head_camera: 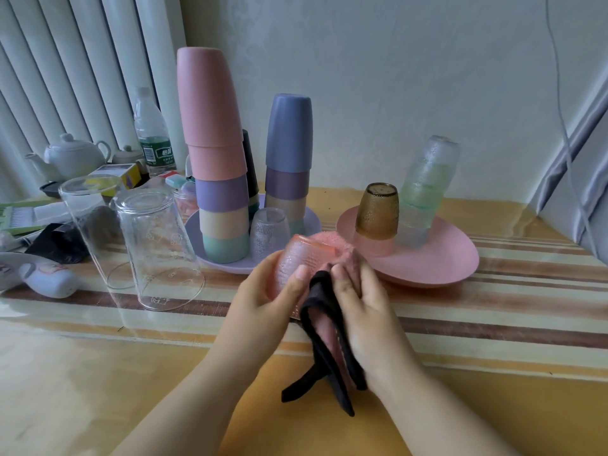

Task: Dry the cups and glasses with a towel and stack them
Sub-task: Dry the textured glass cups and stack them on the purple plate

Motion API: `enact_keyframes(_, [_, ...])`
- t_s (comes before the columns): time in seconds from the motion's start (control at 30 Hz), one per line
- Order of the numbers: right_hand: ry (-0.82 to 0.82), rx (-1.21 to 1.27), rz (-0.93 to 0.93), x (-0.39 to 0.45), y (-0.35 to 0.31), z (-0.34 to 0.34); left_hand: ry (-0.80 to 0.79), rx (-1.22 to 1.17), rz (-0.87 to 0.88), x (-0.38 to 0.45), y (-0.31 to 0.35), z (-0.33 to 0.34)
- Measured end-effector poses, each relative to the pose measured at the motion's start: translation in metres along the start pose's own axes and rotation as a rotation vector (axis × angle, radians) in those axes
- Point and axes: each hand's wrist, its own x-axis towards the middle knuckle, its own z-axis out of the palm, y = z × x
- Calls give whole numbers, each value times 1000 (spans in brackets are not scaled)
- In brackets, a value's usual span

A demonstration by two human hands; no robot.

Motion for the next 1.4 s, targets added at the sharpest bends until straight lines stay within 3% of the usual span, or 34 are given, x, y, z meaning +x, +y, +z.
enact_keyframes(0.1, [-10, -2, -14, 0, 4, -1, -104, -137, -59, 0, 2, -6])
enact_keyframes(0.33, [111, 330, 265, 8, 0, -18, -337, -462, -269, -4, -5, -2])
enact_keyframes(0.43, [47, 254, 318, 2, -10, -11, -349, -466, -273, -4, -4, -6])
enact_keyframes(0.57, [70, 253, 363, 8, -3, -16, -297, -178, -96, -5, -8, -3])
enact_keyframes(0.7, [85, 112, 177, 14, 7, -22, -22, -11, 36, -1, -9, 4])
enact_keyframes(0.77, [92, 90, 111, 12, 2, -19, 26, 40, 42, -1, -5, 3])
enact_keyframes(0.97, [38, -75, 20, 5, -3, -16, -190, 68, 25, -1, -5, -5])
enact_keyframes(1.23, [-157, -188, 15, 9, -10, -26, -336, 502, 236, 6, -12, -22])
enact_keyframes(1.4, [-91, -119, 11, 13, -10, -30, -362, 500, 317, 3, -14, -17])
